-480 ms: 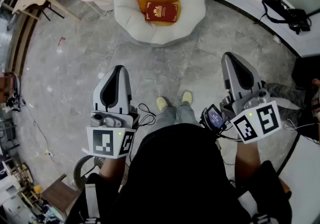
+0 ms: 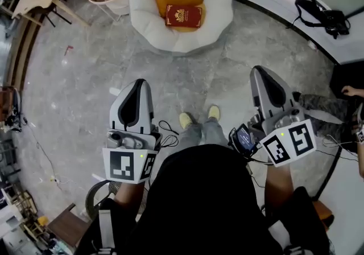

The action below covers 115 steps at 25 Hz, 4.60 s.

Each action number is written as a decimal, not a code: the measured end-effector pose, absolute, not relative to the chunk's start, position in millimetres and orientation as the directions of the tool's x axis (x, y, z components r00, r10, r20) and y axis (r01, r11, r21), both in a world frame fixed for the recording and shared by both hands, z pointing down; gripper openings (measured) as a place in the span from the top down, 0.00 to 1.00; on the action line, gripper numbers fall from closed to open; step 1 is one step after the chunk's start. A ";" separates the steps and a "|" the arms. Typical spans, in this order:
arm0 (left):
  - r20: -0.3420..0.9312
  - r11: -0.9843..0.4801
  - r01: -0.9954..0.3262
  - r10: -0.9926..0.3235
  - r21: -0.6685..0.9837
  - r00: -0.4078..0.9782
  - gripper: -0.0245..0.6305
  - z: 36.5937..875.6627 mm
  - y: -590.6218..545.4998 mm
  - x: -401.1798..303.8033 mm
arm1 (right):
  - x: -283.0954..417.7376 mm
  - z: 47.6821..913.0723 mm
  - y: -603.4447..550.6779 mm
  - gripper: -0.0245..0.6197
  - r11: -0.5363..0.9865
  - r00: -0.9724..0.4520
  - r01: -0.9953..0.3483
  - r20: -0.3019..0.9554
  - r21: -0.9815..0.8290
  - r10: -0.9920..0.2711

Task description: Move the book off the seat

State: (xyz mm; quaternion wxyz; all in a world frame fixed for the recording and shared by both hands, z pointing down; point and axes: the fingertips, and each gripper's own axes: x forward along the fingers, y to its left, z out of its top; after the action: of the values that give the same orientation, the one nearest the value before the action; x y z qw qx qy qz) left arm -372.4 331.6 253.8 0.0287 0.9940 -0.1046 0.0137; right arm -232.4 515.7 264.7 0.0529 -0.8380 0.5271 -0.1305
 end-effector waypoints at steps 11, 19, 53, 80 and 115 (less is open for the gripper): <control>0.013 -0.980 -0.197 -0.196 0.042 0.980 0.95 245.0 318.4 -393.9 | -255.5 260.8 500.1 0.94 -0.457 0.435 -0.857 0.140 -0.237 -0.889; 0.008 -0.980 -0.192 -0.192 0.043 0.981 0.95 248.4 306.8 -396.0 | -261.2 266.8 482.9 0.94 -0.438 0.415 -0.865 0.142 -0.246 -0.899; 0.043 -0.983 -0.183 -0.183 -0.002 0.982 0.95 247.5 256.8 -226.4 | -99.3 279.2 404.7 0.94 -0.371 0.341 -0.888 0.153 -0.272 -0.928; 0.021 -0.972 -0.227 -0.229 -0.066 0.973 0.95 222.8 241.5 -84.3 | 49.9 285.0 387.4 0.94 -0.313 0.290 -0.896 0.119 -0.314 -0.950; 0.009 -0.970 -0.212 -0.215 -0.122 0.977 0.95 210.0 254.3 -68.0 | 59.2 283.0 386.4 0.94 -0.278 0.271 -0.897 0.070 -0.343 -0.960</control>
State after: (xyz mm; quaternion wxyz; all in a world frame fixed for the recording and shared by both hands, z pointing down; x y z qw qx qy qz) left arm -68.0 254.3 210.0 -0.0604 0.9923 -0.1076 0.0112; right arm 59.2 386.4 283.0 0.1186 -0.7884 0.5888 -0.1328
